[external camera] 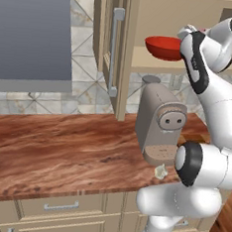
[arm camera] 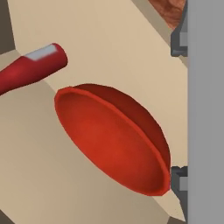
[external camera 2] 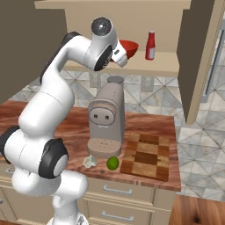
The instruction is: Open the cabinet. Place the bowl and condiment on the counter. Then place the lime and garlic on the cutting board.
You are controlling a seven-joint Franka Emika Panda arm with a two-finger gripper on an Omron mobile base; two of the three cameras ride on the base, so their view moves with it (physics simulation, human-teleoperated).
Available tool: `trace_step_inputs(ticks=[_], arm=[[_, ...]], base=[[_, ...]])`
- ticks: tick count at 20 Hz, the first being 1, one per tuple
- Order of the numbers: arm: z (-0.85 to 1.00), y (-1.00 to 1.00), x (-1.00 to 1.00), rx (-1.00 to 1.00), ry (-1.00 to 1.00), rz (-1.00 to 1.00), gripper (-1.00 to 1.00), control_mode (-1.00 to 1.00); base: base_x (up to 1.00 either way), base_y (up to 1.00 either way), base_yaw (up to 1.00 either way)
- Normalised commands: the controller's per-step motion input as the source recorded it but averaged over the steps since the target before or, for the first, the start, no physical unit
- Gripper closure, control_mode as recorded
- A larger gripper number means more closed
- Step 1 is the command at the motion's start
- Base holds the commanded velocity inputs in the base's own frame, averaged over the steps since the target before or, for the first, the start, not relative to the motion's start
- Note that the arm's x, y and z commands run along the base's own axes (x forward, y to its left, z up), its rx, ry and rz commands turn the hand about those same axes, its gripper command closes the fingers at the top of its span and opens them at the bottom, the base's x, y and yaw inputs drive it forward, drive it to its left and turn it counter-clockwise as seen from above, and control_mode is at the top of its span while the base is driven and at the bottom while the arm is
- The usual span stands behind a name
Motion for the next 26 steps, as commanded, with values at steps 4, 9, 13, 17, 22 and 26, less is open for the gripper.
trace_step_inputs(ticks=[4, 9, 13, 17, 22, 26], arm=[[-0.02, -0.08, 0.19, 0.00, 0.00, 0.00, -1.00, -1.00], [-0.06, -0.01, 0.20, 0.00, 0.00, 0.00, -1.00, -1.00], [-0.12, 0.00, 0.17, 0.00, 0.02, 0.00, -1.00, -1.00], [-0.06, 0.00, 0.26, 0.00, 0.01, 0.00, -1.00, -1.00], [-0.02, 0.00, 0.29, 0.00, 0.01, 0.00, -1.00, -1.00], [-0.05, 0.00, 0.26, 0.00, 0.02, 0.00, -1.00, -1.00]], base=[[0.00, 0.00, 0.00], [0.00, 0.00, 0.00], [0.00, 0.00, 0.00], [0.00, 0.00, 0.00], [0.00, 0.00, 0.00], [0.00, 0.00, 0.00]])
